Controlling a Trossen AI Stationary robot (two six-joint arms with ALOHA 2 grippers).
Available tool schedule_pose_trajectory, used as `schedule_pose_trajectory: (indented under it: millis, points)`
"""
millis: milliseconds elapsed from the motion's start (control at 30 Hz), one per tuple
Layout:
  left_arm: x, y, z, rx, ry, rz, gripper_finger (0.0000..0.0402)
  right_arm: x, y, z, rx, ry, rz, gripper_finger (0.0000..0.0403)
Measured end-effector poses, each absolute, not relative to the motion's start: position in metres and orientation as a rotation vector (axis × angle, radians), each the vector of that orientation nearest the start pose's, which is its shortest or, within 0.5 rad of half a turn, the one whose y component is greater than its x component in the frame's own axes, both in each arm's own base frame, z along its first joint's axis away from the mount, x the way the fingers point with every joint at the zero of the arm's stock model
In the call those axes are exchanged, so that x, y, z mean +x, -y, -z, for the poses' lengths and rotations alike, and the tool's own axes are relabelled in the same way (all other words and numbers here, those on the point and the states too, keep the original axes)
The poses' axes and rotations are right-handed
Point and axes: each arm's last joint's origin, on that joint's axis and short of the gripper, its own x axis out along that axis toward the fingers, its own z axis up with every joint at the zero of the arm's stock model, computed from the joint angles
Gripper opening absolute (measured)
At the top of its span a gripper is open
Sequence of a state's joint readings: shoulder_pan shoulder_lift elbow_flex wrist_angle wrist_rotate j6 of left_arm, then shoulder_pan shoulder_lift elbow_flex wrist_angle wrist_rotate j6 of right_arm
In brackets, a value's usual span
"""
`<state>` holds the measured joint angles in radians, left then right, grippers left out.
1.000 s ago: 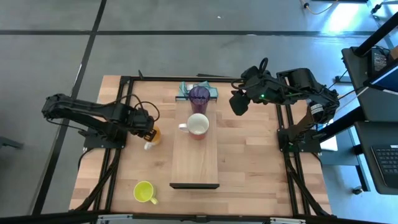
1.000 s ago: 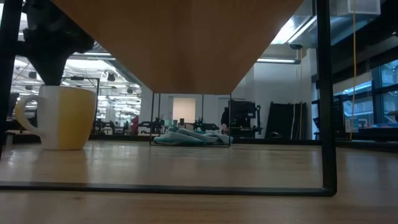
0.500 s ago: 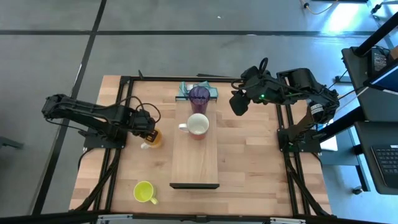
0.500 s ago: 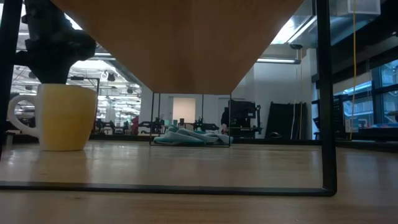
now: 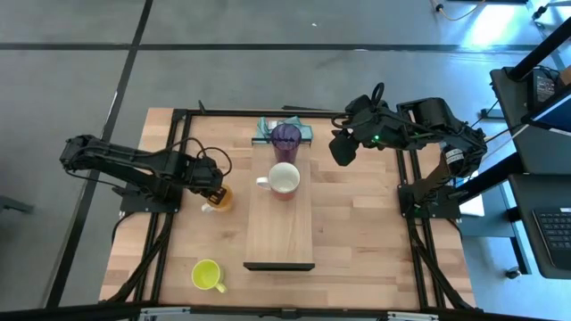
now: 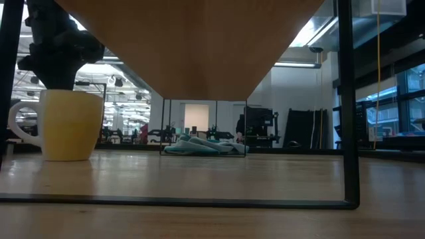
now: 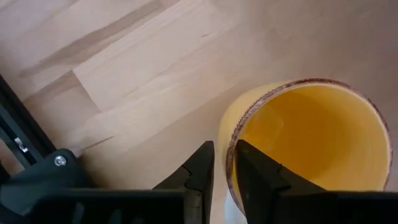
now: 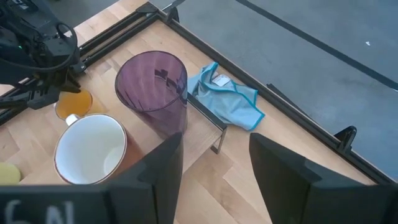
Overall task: Stack small to large cups/mugs on shelf
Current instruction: Put the yellow cup on the shelf
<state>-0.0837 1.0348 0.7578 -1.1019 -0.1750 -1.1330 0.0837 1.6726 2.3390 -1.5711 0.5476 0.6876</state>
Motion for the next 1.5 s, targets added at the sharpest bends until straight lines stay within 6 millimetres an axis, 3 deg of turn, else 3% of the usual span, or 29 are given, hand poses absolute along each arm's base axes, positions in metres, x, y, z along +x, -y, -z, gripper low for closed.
schedule_pose_trajectory:
  millis: [367,600,900,1067,1300,1500]
  points:
    - [0.158,0.008,-0.227,-0.75,-1.139,-0.778,0.0101,0.26,-0.007,-0.492,0.363,-0.667,0.705,0.0186]
    - [0.159,0.008,-0.227,-0.73,-1.135,-0.753,0.0099,0.26,-0.007,-0.492,0.367,-0.666,0.707,0.0186]
    - [0.154,0.01,-0.208,-0.738,-1.198,-0.743,0.0098,0.26,-0.007,-0.492,0.387,-0.659,0.715,0.0186]
    - [0.156,0.01,-0.209,-0.734,-1.177,-0.727,0.008,0.26,-0.007,-0.492,0.388,-0.658,0.715,0.0186]
    - [0.157,0.01,-0.208,-0.725,-1.181,-0.711,0.0015,0.26,-0.007,-0.492,0.39,-0.658,0.716,0.0186]
    - [0.157,0.01,-0.208,-0.725,-1.179,-0.711,0.0016,0.26,-0.007,-0.492,0.389,-0.658,0.716,0.0186]
